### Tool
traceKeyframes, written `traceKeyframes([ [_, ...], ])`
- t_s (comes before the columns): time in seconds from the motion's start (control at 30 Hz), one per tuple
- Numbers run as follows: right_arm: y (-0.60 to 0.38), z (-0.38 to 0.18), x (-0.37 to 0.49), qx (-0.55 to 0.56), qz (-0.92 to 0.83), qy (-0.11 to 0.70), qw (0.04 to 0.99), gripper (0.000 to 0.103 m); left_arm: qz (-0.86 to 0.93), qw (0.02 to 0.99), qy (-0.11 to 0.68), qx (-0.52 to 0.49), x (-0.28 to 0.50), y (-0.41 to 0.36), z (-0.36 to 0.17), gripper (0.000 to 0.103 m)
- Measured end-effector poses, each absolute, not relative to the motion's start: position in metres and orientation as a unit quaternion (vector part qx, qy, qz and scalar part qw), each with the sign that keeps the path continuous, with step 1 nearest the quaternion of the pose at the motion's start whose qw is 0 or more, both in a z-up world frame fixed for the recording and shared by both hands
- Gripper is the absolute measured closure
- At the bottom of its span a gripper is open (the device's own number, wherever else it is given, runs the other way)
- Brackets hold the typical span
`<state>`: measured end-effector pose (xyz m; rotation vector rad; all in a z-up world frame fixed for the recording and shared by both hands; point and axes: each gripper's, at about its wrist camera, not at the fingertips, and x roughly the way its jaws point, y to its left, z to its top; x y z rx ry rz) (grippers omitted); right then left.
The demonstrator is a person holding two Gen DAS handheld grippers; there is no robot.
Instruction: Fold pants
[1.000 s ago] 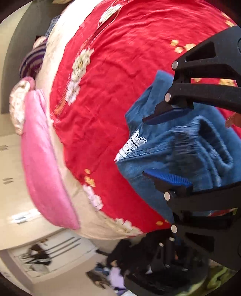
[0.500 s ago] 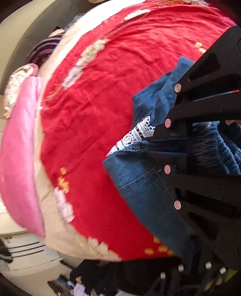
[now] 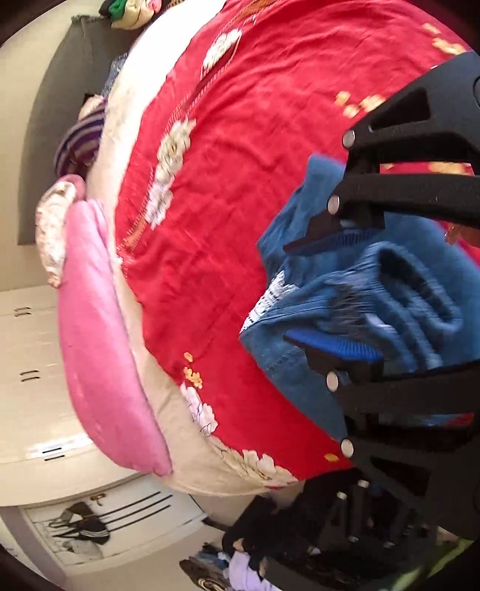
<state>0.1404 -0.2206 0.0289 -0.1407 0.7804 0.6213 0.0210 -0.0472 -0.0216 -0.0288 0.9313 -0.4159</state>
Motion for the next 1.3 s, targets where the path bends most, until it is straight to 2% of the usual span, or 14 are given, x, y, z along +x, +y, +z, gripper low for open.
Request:
traceKeyframes([
  [0.03, -0.225, 0.032, 0.134, -0.067, 0.296, 0.37, 0.878, 0.061, -0.2, 0.873, 0.445, -0.014, 0.02, -0.047, -0.02, 0.077],
  [0.27, -0.247, 0.043, 0.083, -0.062, 0.285, 0.338, 0.895, 0.047, -0.19, 0.879, 0.438, -0.006, 0.013, -0.047, -0.01, 0.067],
  [0.33, -0.251, 0.045, 0.073, -0.057, 0.284, 0.331, 0.898, 0.042, -0.187, 0.88, 0.436, -0.006, 0.011, -0.046, -0.008, 0.067],
  [0.63, -0.264, 0.051, 0.044, -0.039, 0.273, 0.316, 0.908, 0.031, -0.178, 0.889, 0.422, -0.004, 0.004, -0.044, 0.006, 0.065],
  [0.7, -0.265, 0.051, 0.042, -0.039, 0.27, 0.314, 0.909, 0.029, -0.176, 0.891, 0.419, -0.003, 0.003, -0.043, 0.008, 0.055],
  [0.77, -0.266, 0.052, 0.037, -0.042, 0.27, 0.311, 0.91, 0.026, -0.174, 0.893, 0.415, -0.003, 0.001, -0.043, 0.011, 0.052],
  [0.8, -0.266, 0.053, 0.035, -0.044, 0.27, 0.31, 0.911, 0.025, -0.174, 0.893, 0.414, -0.004, 0.0, -0.042, 0.012, 0.051],
  [0.93, -0.265, 0.052, 0.023, -0.054, 0.272, 0.308, 0.91, 0.024, -0.164, 0.897, 0.41, -0.009, 0.0, -0.037, 0.015, 0.032],
  [1.17, -0.243, 0.032, -0.002, -0.101, 0.302, 0.316, 0.894, 0.024, -0.13, 0.903, 0.408, -0.046, 0.014, -0.005, 0.019, 0.028],
  [1.3, -0.222, 0.019, -0.012, -0.13, 0.335, 0.319, 0.877, 0.025, -0.117, 0.901, 0.412, -0.065, 0.031, 0.011, 0.022, 0.031],
])
